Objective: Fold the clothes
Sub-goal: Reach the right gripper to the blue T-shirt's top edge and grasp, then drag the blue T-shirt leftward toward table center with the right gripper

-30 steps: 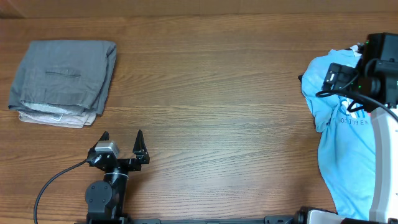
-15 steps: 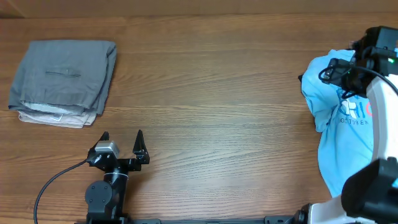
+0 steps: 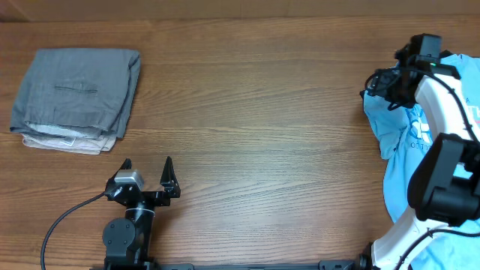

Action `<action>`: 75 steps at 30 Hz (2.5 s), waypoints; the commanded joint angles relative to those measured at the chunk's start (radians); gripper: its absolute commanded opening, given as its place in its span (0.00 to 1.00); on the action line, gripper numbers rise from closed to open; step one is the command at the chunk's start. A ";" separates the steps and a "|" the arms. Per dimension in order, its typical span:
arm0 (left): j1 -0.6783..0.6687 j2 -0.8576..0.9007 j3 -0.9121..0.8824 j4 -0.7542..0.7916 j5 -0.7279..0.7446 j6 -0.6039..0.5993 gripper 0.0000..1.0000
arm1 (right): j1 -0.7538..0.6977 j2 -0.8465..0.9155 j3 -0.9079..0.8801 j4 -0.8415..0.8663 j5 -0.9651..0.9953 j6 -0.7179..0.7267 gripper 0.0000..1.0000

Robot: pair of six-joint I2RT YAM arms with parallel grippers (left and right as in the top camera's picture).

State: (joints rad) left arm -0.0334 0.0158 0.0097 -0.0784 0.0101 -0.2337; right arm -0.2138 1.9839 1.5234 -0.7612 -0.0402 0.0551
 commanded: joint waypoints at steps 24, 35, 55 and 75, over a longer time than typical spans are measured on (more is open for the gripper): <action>-0.006 -0.011 -0.005 0.002 -0.013 -0.006 1.00 | 0.044 0.139 0.019 0.170 0.099 0.159 0.38; -0.006 -0.011 -0.005 0.002 -0.014 -0.006 1.00 | 0.045 0.139 -0.025 0.209 0.099 0.159 0.41; -0.006 -0.011 -0.005 0.002 -0.014 -0.006 1.00 | 0.045 0.167 -0.038 0.206 0.099 0.159 0.28; -0.006 -0.011 -0.005 0.002 -0.014 -0.006 1.00 | 0.042 0.048 -0.035 0.190 0.099 0.158 0.04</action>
State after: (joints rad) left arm -0.0334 0.0158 0.0097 -0.0784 0.0097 -0.2337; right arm -0.1741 2.1258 1.4918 -0.5713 0.0563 0.2100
